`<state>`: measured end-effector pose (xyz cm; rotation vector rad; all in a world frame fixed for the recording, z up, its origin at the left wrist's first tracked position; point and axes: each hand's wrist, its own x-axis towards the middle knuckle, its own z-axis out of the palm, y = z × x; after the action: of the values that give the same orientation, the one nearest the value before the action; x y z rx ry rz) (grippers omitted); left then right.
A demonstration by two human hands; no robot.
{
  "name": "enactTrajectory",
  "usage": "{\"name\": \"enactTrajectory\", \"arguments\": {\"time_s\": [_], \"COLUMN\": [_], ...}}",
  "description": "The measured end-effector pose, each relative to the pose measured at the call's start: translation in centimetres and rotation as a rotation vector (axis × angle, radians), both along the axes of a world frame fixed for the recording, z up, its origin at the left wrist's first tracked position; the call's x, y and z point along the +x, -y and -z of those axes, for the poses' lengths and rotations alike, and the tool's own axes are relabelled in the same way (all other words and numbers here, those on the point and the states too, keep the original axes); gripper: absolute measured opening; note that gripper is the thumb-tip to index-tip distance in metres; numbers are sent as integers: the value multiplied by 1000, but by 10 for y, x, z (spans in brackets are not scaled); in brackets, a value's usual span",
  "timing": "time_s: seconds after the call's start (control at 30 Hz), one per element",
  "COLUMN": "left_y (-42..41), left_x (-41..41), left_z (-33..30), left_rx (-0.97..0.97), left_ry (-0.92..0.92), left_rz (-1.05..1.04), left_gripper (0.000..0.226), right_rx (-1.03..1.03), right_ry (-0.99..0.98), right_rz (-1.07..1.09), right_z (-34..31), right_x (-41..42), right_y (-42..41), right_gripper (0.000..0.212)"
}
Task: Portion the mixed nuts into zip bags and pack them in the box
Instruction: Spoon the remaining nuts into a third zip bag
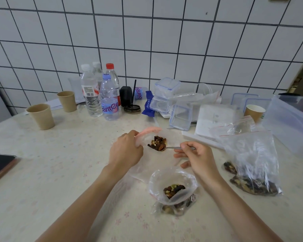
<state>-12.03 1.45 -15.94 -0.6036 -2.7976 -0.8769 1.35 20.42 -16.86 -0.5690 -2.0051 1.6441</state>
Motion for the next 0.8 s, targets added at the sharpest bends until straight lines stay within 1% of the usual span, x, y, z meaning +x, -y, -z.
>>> {"name": "enactTrajectory", "arguments": {"time_s": [0.07,0.13,0.23,0.33,0.43,0.5,0.57,0.63,0.73,0.8], "left_y": [0,1,4,8,16,23,31,38,45,46], "left_x": [-1,-1,4,16,37,53,67,80,95,104], "left_z": [-2,-7,-20,-38,-52,-57,-60,-58,-46,-37], "left_rx": [-51,-51,-16,46,129,150,130,65,-24,-17], "left_ry": [37,68,70,28,-41,-65,-20,77,204,270], "left_rz": [32,72,136,181,186,207,231,234,250,274], "left_gripper": [54,71,81,76,59,48,37,28,38,44], "right_rx": [6,3,-13,-34,-35,-25,-18,-26,-47,-69], "right_ry": [-8,-17,-28,-63,-106,-130,-157,-173,-161,-146], "right_rz": [3,5,-4,-7,-31,-57,-85,-111,-141,-160], "right_z": [-2,-6,-14,-26,-39,-48,-54,-57,-55,-51], "right_x": [2,4,9,18,33,47,63,82,108,123], "right_y": [-1,-1,-1,0,0,-1,-2,-4,-3,-1], "right_gripper": [12,13,13,14,13,13,13,13,14,14]}}
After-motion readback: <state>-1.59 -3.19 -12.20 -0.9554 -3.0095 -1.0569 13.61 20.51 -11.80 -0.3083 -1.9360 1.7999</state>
